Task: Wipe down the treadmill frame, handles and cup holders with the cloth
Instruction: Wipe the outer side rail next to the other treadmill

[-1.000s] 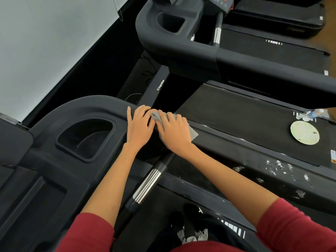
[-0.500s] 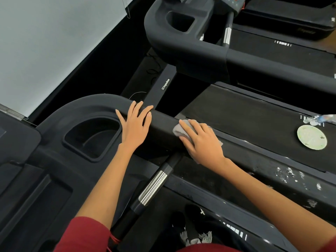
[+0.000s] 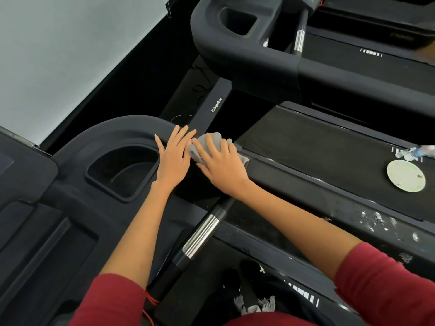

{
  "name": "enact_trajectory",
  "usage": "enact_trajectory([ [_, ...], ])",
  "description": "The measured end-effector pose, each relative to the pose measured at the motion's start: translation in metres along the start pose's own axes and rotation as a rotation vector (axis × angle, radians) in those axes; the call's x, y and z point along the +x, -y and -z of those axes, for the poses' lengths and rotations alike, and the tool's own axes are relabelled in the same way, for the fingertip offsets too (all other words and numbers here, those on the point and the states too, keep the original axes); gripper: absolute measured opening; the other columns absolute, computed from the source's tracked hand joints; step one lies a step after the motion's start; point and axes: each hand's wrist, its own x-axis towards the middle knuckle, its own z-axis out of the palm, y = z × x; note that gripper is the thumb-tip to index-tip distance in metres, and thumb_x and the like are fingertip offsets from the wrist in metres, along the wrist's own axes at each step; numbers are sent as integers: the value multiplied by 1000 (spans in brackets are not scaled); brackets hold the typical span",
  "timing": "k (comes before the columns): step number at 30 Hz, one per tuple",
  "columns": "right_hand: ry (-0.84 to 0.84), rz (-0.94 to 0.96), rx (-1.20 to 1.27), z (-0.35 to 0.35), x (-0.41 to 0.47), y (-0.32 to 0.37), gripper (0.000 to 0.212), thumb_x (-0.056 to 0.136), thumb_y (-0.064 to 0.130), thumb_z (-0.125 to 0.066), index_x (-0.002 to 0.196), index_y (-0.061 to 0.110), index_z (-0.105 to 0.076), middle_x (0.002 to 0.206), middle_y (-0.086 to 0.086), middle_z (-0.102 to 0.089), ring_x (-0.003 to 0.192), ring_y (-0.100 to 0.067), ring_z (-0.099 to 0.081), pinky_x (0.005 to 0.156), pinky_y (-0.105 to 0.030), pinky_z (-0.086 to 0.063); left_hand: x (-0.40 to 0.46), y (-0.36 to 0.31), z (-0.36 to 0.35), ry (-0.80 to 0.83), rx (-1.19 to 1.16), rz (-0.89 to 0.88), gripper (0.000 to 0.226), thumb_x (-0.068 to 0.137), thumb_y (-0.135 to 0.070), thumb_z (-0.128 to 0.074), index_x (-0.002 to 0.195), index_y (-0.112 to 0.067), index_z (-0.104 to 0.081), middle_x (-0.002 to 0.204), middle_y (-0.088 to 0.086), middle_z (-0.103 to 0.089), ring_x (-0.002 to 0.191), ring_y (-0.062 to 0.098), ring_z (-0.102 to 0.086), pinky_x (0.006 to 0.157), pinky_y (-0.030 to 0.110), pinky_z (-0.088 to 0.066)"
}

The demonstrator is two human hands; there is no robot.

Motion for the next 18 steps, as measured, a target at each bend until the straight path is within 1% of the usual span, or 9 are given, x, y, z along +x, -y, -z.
enact_trajectory([
  [3,-24,152,-55,-3,-23,-16,70,97,42,-45,154,23,-9,152,-17,-28,123,-45,-40,100,-55,-39,1,-3,-1,-25,-24,18,39,104,-22,-28,141,-20,-41,151,1,-34,145,13,-13,112,55,10],
  [6,-8,212,-82,-3,-54,-31,74,96,37,-50,154,26,-6,157,-14,-21,135,-46,-31,107,-58,-32,0,-6,-2,-39,-10,31,40,104,-26,-27,140,-20,-42,151,1,-34,145,15,-14,113,56,8],
  [8,-5,207,-103,-2,-76,-42,78,94,33,-54,154,26,-5,158,-14,-19,137,-46,-28,109,-58,-30,0,-8,-5,-49,14,38,41,103,-28,-29,141,-19,-41,152,2,-33,145,17,-13,113,57,7],
  [11,-21,165,-165,1,-111,-57,91,87,26,-67,155,24,-6,158,-13,-17,138,-46,-26,110,-58,-30,-1,-15,-12,-47,67,53,42,102,-32,-31,141,-20,-42,152,4,-32,146,21,-11,113,58,7],
  [13,-14,132,-196,3,-131,-63,97,82,21,-72,155,24,-8,158,-13,-17,138,-45,-26,111,-57,-30,-1,-23,-17,-35,93,26,43,102,-35,-30,140,-21,-44,151,3,-35,146,21,-11,112,58,8],
  [16,0,63,-203,8,-153,-72,94,81,22,-74,154,26,-15,157,-11,-23,136,-44,-32,110,-57,-32,-1,-41,-23,-8,94,-48,47,100,-39,-25,137,-20,-48,147,2,-40,145,20,-16,111,57,11],
  [18,-13,16,-173,12,-164,-77,83,84,27,-69,152,27,-22,155,-12,-30,133,-44,-37,108,-58,-33,-2,-53,-28,16,104,-101,50,99,-39,-22,135,-20,-50,145,1,-44,144,19,-18,112,56,11],
])
